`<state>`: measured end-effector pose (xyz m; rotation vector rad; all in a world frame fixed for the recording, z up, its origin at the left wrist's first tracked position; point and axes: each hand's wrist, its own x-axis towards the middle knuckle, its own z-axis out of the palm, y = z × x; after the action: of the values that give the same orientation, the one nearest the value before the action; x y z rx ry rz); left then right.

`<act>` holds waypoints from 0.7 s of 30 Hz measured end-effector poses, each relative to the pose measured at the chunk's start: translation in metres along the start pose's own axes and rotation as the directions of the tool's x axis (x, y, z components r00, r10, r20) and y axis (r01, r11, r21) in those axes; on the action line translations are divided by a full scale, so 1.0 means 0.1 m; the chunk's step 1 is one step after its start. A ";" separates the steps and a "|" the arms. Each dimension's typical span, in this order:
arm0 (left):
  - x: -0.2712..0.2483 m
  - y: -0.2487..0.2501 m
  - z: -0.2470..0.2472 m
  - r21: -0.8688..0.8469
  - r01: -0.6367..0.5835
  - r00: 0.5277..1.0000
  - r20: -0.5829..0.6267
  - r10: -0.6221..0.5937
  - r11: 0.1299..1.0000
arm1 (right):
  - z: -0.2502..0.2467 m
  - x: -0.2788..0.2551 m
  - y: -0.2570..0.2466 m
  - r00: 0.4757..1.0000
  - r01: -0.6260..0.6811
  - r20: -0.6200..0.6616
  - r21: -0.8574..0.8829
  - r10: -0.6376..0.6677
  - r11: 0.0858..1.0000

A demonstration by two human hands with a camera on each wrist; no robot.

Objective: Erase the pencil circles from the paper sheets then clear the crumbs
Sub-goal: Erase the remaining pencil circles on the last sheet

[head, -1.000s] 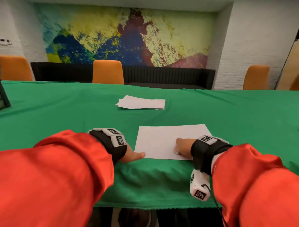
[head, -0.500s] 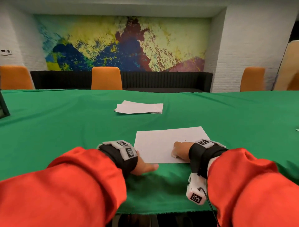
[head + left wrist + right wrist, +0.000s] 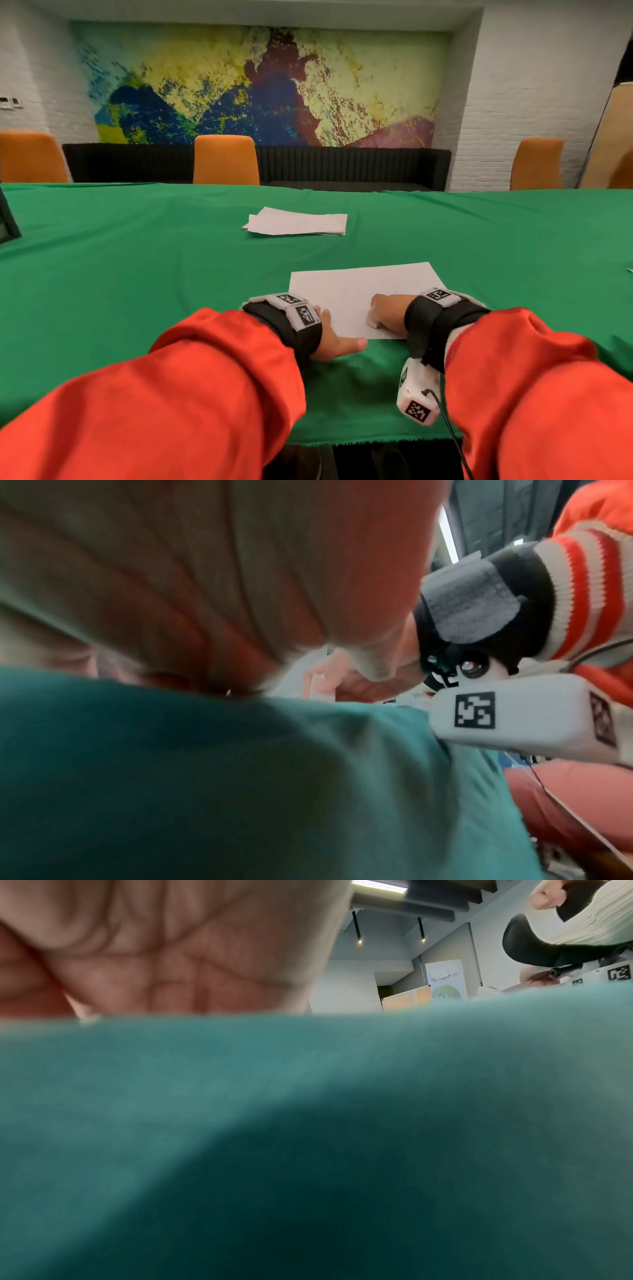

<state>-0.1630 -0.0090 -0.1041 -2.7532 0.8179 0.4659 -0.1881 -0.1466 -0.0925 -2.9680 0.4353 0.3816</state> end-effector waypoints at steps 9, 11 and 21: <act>-0.08 -0.52 -0.45 0.083 0.165 0.986 0.009 -0.166 0.983 | 0.02 0.05 0.01 1.000 -0.015 -0.012 0.038 0.016 0.999; 0.03 -0.39 -0.49 0.103 0.075 0.997 0.029 -0.078 0.992 | 0.03 0.07 0.02 0.999 -0.029 -0.012 0.062 0.030 0.998; 0.06 -0.44 -0.37 0.198 0.162 0.985 0.027 -0.171 0.967 | 0.06 0.13 0.06 1.000 -0.017 0.006 0.143 0.016 0.990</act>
<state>-0.1248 0.0131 -0.0663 -2.5917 0.5815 0.3894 -0.1797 -0.1552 -0.1022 -2.8251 0.4667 0.3437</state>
